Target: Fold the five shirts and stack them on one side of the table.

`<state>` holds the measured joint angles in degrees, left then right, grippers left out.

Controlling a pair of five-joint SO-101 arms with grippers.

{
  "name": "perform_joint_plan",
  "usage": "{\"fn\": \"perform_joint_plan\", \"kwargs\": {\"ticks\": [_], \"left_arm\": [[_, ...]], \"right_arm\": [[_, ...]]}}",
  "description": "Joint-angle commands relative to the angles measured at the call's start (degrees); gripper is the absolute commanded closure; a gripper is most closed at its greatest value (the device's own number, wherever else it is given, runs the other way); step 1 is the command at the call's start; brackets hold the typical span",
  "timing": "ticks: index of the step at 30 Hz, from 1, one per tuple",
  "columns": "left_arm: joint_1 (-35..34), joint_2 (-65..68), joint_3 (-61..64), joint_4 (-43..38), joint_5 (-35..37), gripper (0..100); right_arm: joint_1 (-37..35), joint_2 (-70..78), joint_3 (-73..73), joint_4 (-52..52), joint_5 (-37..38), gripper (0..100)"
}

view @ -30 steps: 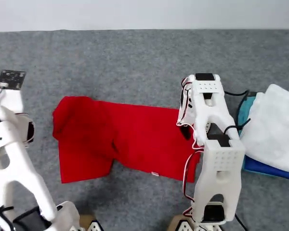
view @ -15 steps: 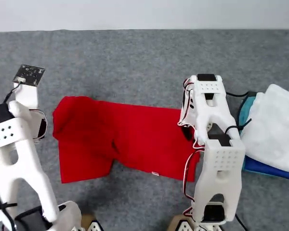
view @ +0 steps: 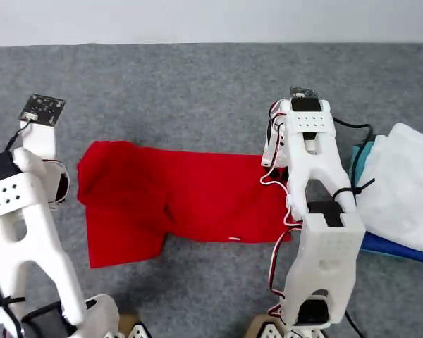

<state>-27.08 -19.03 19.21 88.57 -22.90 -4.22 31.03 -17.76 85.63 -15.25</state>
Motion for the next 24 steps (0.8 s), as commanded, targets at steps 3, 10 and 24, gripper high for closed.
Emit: {"fn": "perform_joint_plan", "kwargs": {"ticks": [3,10,24], "left_arm": [[0.4,-1.8,-0.1,-1.1,0.4,100],[0.4,-1.8,1.8,-1.1,0.4,100],[0.4,-1.8,1.8,-1.2,0.4,100]], "right_arm": [[-0.4,-3.8,-0.5,-4.7,0.6,99.1],[0.0,-1.8,-1.1,-9.8,1.9,99.1],[0.2,0.1,-9.5,-0.8,2.6,80.2]]}}
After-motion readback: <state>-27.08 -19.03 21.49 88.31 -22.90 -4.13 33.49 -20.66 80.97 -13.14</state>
